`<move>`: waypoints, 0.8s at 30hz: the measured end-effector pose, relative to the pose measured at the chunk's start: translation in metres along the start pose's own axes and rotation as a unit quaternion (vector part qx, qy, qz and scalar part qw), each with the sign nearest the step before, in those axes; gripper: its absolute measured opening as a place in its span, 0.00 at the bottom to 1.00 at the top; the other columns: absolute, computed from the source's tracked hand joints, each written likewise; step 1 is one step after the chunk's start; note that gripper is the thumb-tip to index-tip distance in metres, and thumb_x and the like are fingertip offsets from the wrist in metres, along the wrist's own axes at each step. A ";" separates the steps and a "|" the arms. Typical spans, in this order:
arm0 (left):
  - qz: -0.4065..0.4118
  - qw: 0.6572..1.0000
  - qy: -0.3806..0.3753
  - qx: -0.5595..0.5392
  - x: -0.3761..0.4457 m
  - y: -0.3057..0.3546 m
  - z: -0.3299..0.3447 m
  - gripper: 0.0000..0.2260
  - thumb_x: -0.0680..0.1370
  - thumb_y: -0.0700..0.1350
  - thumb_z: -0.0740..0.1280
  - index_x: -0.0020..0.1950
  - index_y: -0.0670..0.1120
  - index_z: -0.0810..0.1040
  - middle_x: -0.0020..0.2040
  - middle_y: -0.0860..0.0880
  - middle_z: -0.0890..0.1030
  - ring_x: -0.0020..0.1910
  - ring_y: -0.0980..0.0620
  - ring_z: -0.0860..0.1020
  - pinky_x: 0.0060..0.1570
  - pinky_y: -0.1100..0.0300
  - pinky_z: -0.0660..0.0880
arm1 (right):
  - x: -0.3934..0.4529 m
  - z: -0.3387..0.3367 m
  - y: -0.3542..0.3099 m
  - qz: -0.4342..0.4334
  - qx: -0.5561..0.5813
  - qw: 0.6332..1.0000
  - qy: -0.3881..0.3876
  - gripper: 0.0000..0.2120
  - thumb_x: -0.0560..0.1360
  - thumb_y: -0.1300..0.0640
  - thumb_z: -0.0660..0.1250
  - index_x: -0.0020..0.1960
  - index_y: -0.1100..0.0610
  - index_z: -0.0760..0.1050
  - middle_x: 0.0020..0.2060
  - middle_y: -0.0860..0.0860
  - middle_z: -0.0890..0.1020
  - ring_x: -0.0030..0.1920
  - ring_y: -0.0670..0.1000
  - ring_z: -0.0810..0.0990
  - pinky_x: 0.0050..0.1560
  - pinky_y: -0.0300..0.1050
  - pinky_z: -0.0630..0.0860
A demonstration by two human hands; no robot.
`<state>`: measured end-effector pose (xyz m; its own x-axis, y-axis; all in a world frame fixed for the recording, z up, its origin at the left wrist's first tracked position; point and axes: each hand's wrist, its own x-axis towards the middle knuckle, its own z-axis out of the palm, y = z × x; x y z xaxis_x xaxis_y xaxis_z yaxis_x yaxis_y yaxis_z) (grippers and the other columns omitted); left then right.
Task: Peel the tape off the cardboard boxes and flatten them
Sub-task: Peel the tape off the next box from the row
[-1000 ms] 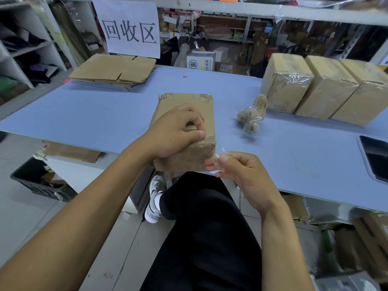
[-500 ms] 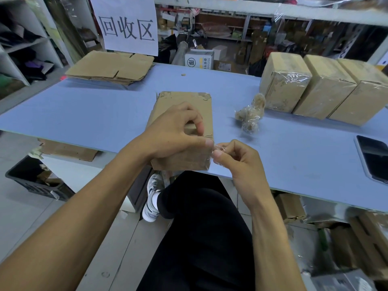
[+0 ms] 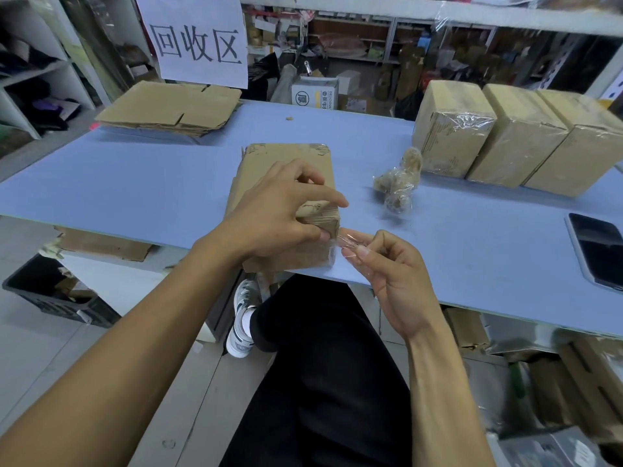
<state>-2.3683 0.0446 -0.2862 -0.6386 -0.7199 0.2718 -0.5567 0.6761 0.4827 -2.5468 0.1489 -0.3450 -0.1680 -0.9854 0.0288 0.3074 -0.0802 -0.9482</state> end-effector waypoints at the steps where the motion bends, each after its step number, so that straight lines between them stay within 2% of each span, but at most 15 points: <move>1: -0.002 1.000 0.003 0.001 0.003 -0.001 0.000 0.21 0.67 0.57 0.73 0.59 0.68 0.79 0.59 0.60 0.69 0.63 0.56 0.66 0.64 0.54 0.68 | 0.001 0.001 0.002 -0.010 -0.003 1.000 0.009 0.15 0.74 0.67 0.69 0.34 0.59 0.66 0.55 0.60 0.85 0.61 0.54 0.82 0.69 0.54 0.72; 3: -0.009 1.000 0.004 0.003 0.008 -0.001 0.001 0.21 0.66 0.58 0.71 0.59 0.68 0.79 0.59 0.61 0.69 0.64 0.57 0.66 0.64 0.54 0.68 | 0.003 0.003 0.005 -0.021 0.005 1.000 0.023 0.14 0.73 0.64 0.70 0.35 0.59 0.65 0.58 0.59 0.84 0.62 0.55 0.82 0.68 0.53 0.73; 6: -0.004 1.000 0.005 0.011 0.013 -0.002 0.001 0.20 0.66 0.59 0.69 0.58 0.69 0.78 0.59 0.62 0.69 0.64 0.56 0.66 0.64 0.54 0.67 | 0.005 0.013 0.007 -0.032 0.015 0.998 0.054 0.15 0.81 0.67 0.64 0.37 0.59 0.66 0.63 0.59 0.81 0.61 0.53 0.83 0.63 0.50 0.78; 8: -0.001 1.000 0.002 0.012 0.015 -0.003 0.001 0.19 0.66 0.60 0.68 0.57 0.69 0.77 0.60 0.63 0.70 0.64 0.56 0.66 0.66 0.52 0.67 | 0.006 0.020 0.009 -0.042 0.044 0.994 0.088 0.11 0.81 0.62 0.63 0.40 0.60 0.69 0.61 0.61 0.82 0.60 0.52 0.83 0.60 0.49 0.80; 10: -0.003 1.000 -0.004 0.000 0.017 -0.003 0.002 0.18 0.68 0.65 0.64 0.57 0.69 0.78 0.63 0.63 0.72 0.67 0.57 0.68 0.70 0.50 0.66 | 0.005 0.022 0.010 -0.046 0.115 0.986 0.115 0.06 0.79 0.56 0.62 0.47 0.59 0.71 0.58 0.61 0.83 0.58 0.55 0.83 0.61 0.53 0.80; 11: -0.008 1.000 -0.004 -0.011 0.017 -0.003 0.001 0.18 0.69 0.66 0.62 0.57 0.68 0.79 0.66 0.62 0.73 0.68 0.57 0.68 0.71 0.49 0.65 | 0.005 0.021 0.009 -0.046 0.115 0.984 0.130 0.06 0.80 0.55 0.62 0.51 0.58 0.72 0.58 0.59 0.84 0.57 0.55 0.84 0.62 0.54 0.79; 14: -0.019 0.999 -0.009 -0.034 0.018 -0.001 0.000 0.17 0.73 0.62 0.61 0.60 0.65 0.81 0.71 0.58 0.74 0.71 0.59 0.69 0.73 0.51 0.64 | 0.005 0.015 0.009 -0.042 -0.032 0.984 0.172 0.12 0.79 0.52 0.69 0.60 0.52 0.72 0.56 0.52 0.84 0.54 0.50 0.84 0.60 0.52 0.80; 16: -0.021 0.999 -0.016 -0.045 0.018 0.000 -0.001 0.17 0.75 0.58 0.60 0.61 0.63 0.81 0.72 0.57 0.73 0.71 0.59 0.68 0.73 0.52 0.63 | 0.006 0.019 0.011 -0.047 -0.125 0.977 0.168 0.18 0.72 0.43 0.74 0.57 0.47 0.74 0.53 0.48 0.83 0.53 0.48 0.83 0.57 0.51 0.80; 18: -0.021 0.999 -0.022 -0.042 0.018 -0.001 0.000 0.17 0.75 0.58 0.59 0.61 0.63 0.80 0.72 0.58 0.72 0.72 0.59 0.68 0.73 0.49 0.64 | 0.009 0.027 0.015 -0.041 -0.186 0.966 0.174 0.20 0.70 0.39 0.76 0.52 0.49 0.75 0.48 0.46 0.83 0.50 0.48 0.82 0.52 0.44 0.78; 19: -0.022 0.999 -0.024 -0.039 0.018 -0.002 0.001 0.17 0.75 0.58 0.59 0.61 0.64 0.80 0.73 0.58 0.72 0.72 0.59 0.68 0.72 0.47 0.64 | 0.012 0.031 0.018 -0.037 -0.212 0.959 0.184 0.19 0.71 0.40 0.76 0.48 0.53 0.74 0.44 0.47 0.83 0.47 0.50 0.82 0.47 0.40 0.75; 21: -0.025 0.999 -0.028 -0.038 0.019 -0.004 0.003 0.18 0.74 0.61 0.59 0.61 0.65 0.80 0.72 0.58 0.72 0.72 0.59 0.68 0.72 0.46 0.64 | 0.016 0.036 0.024 -0.039 -0.247 0.948 0.196 0.22 0.76 0.43 0.72 0.40 0.60 0.68 0.34 0.51 0.79 0.44 0.57 0.81 0.39 0.42 0.69; 22: -0.025 0.999 -0.029 -0.038 0.019 -0.005 0.004 0.20 0.73 0.63 0.58 0.61 0.66 0.80 0.72 0.59 0.72 0.72 0.59 0.68 0.72 0.46 0.64 | 0.017 0.036 0.026 -0.046 -0.253 0.947 0.193 0.24 0.78 0.44 0.69 0.38 0.60 0.65 0.32 0.54 0.75 0.43 0.61 0.80 0.38 0.45 0.67; 24: -0.022 0.999 -0.030 -0.035 0.020 -0.005 0.005 0.21 0.71 0.65 0.56 0.60 0.67 0.79 0.72 0.59 0.72 0.73 0.59 0.67 0.72 0.46 0.64 | 0.018 0.032 0.027 -0.051 -0.252 0.951 0.173 0.23 0.81 0.47 0.66 0.35 0.58 0.63 0.31 0.52 0.72 0.42 0.62 0.79 0.38 0.47 0.66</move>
<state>-2.3809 0.0276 -0.2875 -0.6460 -0.7369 0.1992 -0.5483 0.6295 0.5505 -2.5114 0.1244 -0.3595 -0.4986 -0.8605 0.1049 -0.1992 -0.0040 -0.9800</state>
